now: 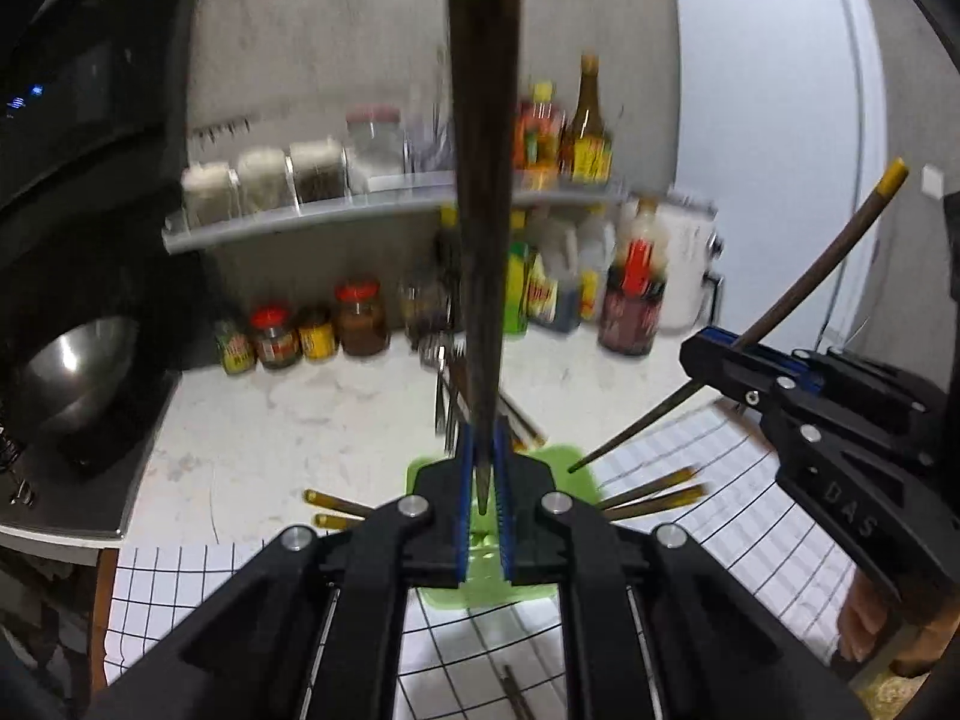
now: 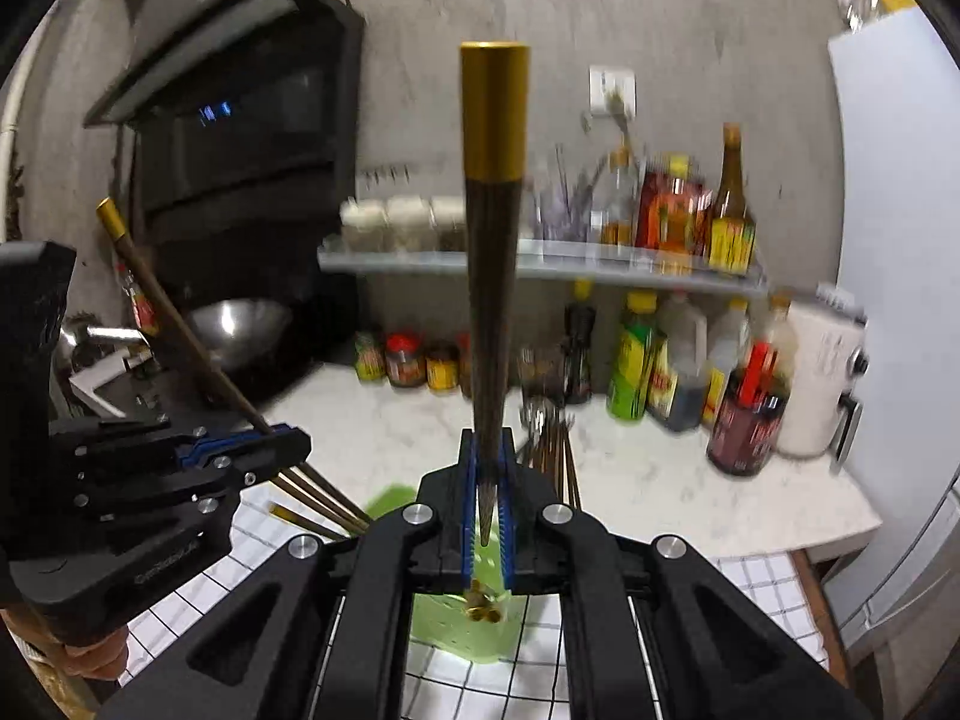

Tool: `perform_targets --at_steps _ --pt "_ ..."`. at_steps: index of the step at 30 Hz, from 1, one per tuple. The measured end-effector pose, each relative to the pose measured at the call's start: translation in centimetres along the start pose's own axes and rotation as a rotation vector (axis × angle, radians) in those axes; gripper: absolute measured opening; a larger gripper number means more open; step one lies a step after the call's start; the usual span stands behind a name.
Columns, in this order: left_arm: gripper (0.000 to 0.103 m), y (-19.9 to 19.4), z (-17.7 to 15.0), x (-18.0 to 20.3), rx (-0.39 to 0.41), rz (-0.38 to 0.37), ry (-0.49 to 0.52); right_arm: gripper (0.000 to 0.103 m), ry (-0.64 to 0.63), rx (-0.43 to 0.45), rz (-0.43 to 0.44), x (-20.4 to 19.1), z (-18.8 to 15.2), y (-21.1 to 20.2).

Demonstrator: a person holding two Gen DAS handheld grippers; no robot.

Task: Organize utensils
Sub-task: 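Lower the chopsticks into the holder and open both tools, then move the right tool to the last chopsticks while the left tool hovers over the mat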

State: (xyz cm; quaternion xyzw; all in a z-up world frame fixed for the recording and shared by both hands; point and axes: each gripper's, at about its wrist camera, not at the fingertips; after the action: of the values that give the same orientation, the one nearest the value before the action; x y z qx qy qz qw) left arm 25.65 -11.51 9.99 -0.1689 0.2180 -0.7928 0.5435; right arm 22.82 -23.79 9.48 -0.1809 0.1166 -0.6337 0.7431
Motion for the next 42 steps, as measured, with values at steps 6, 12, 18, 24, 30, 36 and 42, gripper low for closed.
perform_targets --at_steps 6,12,18,24,30,36,42 --pt "0.006 6.2 -0.7 -0.7 -0.120 0.038 0.030 0.007 0.038 -0.104 0.013 0.9 -1.5 4.3" --pt "0.006 8.3 -0.5 -1.6 -0.134 0.047 0.005 0.024 0.078 -0.106 0.029 1.7 -1.0 4.1" --pt "0.032 2.4 0.9 -2.0 -0.012 0.028 -0.035 0.046 0.054 0.003 0.011 1.7 0.0 -2.5" --pt "0.032 -6.3 -1.6 -2.3 0.067 0.096 -0.081 0.046 0.009 0.033 0.010 0.0 -3.2 -9.9" --pt "0.032 -9.9 -11.3 -2.5 -0.054 0.207 -0.069 0.046 -0.012 -0.087 0.037 -2.8 -12.3 -12.3" --pt "0.032 -9.2 -22.5 -2.7 -0.262 0.219 -0.093 0.046 0.008 -0.246 0.090 -6.3 -20.3 -12.1" --pt "0.032 -9.1 -26.7 -3.1 -0.335 0.221 -0.134 0.046 0.009 -0.325 0.139 -9.6 -23.2 -11.3"
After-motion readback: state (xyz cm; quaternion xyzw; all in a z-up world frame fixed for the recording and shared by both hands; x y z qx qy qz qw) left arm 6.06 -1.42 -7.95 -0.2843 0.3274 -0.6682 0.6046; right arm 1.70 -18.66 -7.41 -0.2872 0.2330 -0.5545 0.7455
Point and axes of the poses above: each gripper's, at about its wrist camera, not at the fingertips, and y roughly the way its jaws point, x to its right, z to its top, and after that the axes turned 3 degrees about -y, right-handed
